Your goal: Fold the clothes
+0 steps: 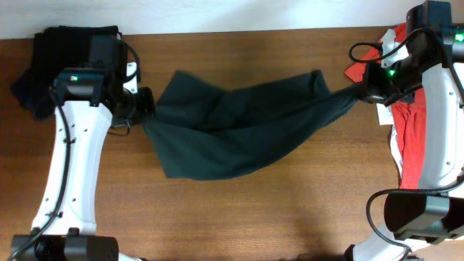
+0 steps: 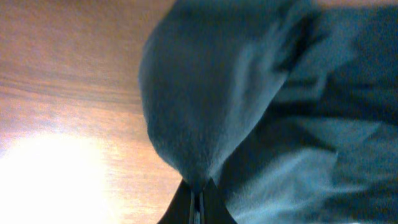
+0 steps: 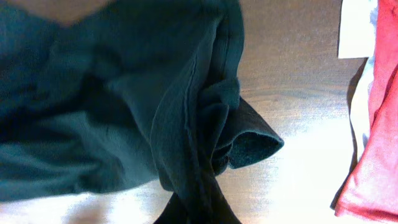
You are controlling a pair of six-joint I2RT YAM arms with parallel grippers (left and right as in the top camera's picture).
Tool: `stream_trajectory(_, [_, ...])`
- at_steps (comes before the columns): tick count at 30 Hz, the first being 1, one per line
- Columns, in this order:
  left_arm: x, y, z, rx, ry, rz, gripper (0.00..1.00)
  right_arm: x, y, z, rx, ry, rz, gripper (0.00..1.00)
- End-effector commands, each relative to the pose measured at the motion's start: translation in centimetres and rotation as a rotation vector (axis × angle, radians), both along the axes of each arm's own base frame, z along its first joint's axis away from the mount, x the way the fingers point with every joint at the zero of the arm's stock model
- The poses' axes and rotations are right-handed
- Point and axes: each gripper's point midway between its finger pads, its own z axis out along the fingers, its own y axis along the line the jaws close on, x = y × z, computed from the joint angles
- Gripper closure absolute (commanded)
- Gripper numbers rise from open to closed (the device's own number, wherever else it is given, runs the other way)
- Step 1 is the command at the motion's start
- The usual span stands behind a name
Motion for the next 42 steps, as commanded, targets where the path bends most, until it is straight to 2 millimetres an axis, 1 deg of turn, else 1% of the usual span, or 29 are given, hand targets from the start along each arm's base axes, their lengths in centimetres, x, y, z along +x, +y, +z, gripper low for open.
stream_trajectory(1, [3.2, 1.8, 2.4, 0.063, -0.149, -0.001, 1.0, 3.2, -0.5, 4.5, -0.04, -0.246, 0.0, 0.96])
stream_trajectory(4, [8.8, 4.3, 4.5, 0.071, -0.366, 0.067, 1.0, 8.0, -1.3, 6.2, -0.048, -0.421, -0.039, 0.96])
stream_trajectory(6, [11.6, 6.1, 4.2, 0.078, -0.432, 0.105, 1.0, 10.0, -1.6, 5.5, -0.052, -0.449, -0.038, 0.96])
stream_trajectory(7, [12.6, 6.9, 2.9, 0.079, -0.425, 0.12, 0.87, 11.1, -1.7, 3.9, -0.048, -0.425, -0.038, 0.96])
stream_trajectory(8, [13.5, 7.4, 0.9, 0.079, -0.394, 0.127, 0.55, 11.9, -1.8, 2.4, -0.044, -0.396, -0.037, 0.91])
stream_trajectory(9, [14.0, 7.4, -0.5, 0.078, -0.369, 0.126, 0.42, 12.4, -1.7, 1.4, -0.041, -0.381, -0.033, 0.84])
stream_trajectory(10, [14.5, 7.4, -2.3, 0.076, -0.337, 0.125, 0.2, 13.5, -1.3, -0.5, -0.037, -0.355, -0.022, 0.77])
stream_trajectory(11, [15.1, 7.2, -5.0, 0.066, -0.287, 0.116, 0.01, 14.3, -0.9, -2.2, -0.032, -0.331, -0.012, 0.67])
stream_trajectory(13, [15.3, 6.6, -8.6, 0.032, -0.208, 0.101, 0.01, 14.8, -0.1, -4.9, -0.022, -0.27, 0.003, 0.34])
stream_trajectory(14, [14.8, 6.3, -9.8, 0.018, -0.166, 0.094, 0.01, 14.6, 0.0, -5.6, -0.019, -0.245, 0.006, 0.33])
stream_trajectory(15, [14.1, 6.0, -10.5, 0.006, -0.128, 0.09, 0.01, 14.2, 0.3, -6.2, -0.016, -0.216, 0.01, 0.28])
stream_trajectory(16, [13.2, 5.8, -10.6, 0.003, -0.092, 0.088, 0.01, 13.8, 0.3, -6.3, -0.013, -0.198, 0.01, 0.17])
stream_trajectory(17, [12.3, 5.4, -10.1, -0.013, -0.07, 0.081, 0.01, 13.3, 0.4, -5.9, -0.012, -0.192, 0.01, 0.05])
stream_trajectory(18, [11.2, 4.5, -9.6, -0.052, -0.042, 0.065, 0.01, 12.8, 0.5, -5.7, -0.011, -0.183, 0.01, 0.01])
stream_trajectory(19, [9.5, 3.2, -9.2, -0.105, 0.011, 0.043, 0.01, 12.3, 0.5, -5.6, -0.009, -0.168, 0.01, 0.01])
stream_trajectory(20, [7.2, 1.5, -9.5, -0.15, 0.105, 0.018, 0.01, 11.9, 0.7, -5.8, -0.004, -0.149, 0.013, 0.01])
stream_trajectory(22, [4.6, -0.2, -10.7, -0.147, 0.214, -0.014, 0.01, 11.5, 0.8, -6.0, -0.002, -0.131, 0.015, 0.01])
stream_trajectory(24, [3.1, -2.0, -12.4, -0.139, 0.27, -0.056, 0.03, 11.3, 0.8, -6.1, -0.001, -0.124, 0.015, 0.01])
stream_trajectory(25, [2.5, -3.1, -14.0, -0.13, 0.284, -0.088, 0.04, 11.2, 0.9, -6.1, -0.001, -0.119, 0.015, 0.01])
stream_trajectory(26, [2.2, -3.5, -15.7, -0.113, 0.286, -0.103, 0.07, 11.0, 0.9, -6.2, -0.001, -0.112, 0.017, 0.01])
stream_trajectory(28, [1.2, -3.9, -17.8, -0.11, 0.302, -0.125, 0.1, 11.0, 0.9, -6.2, -0.001, -0.111, 0.018, 0.01])
stream_trajectory(29, [0.4, -3.9, -18.9, -0.105, 0.32, -0.141, 0.11, 11.0, 0.9, -6.2, -0.001, -0.112, 0.018, 0.01])
stream_trajectory(31, [-0.2, -2.5, -20.3, -0.026, 0.327, -0.143, 0.17, 11.1, 0.9, -6.2, -0.001, -0.112, 0.018, 0.01])
stream_trajectory(34, [0.8, -0.6, -20.3, -0.012, 0.294, -0.084, 0.25, 11.0, 0.8, -6.4, -0.003, -0.108, 0.018, 0.01])
stream_trajectory(36, [1.4, 1.6, -20.3, -0.036, 0.275, -0.01, 0.29, 10.9, 0.3, -6.7, -0.034, -0.097, 0.008, 0.01])
stream_trajectory(38, [1.7, 3.1, -20.3, -0.051, 0.265, 0.032, 0.3, 10.9, 0.0, -7.1, -0.046, -0.09, 0.004, 0.01])
stream_trajectory(39, [2.1, 3.6, -20.2, -0.056, 0.247, 0.045, 0.31, 11.0, 0.0, -7.2, -0.045, -0.086, 0.003, 0.01])
stream_trajectory(40, [2.7, 3.5, -20.2, -0.083, 0.221, 0.044, 0.35, 11.0, 0.0, -7.5, -0.045, -0.081, 0.004, 0.01])
stream_trajectory(42, [3.5, 3.1, -20.1, -0.102, 0.19, 0.038, 0.36, 11.0, 0.0, -8.0, -0.043, -0.07, 0.004, 0.01])
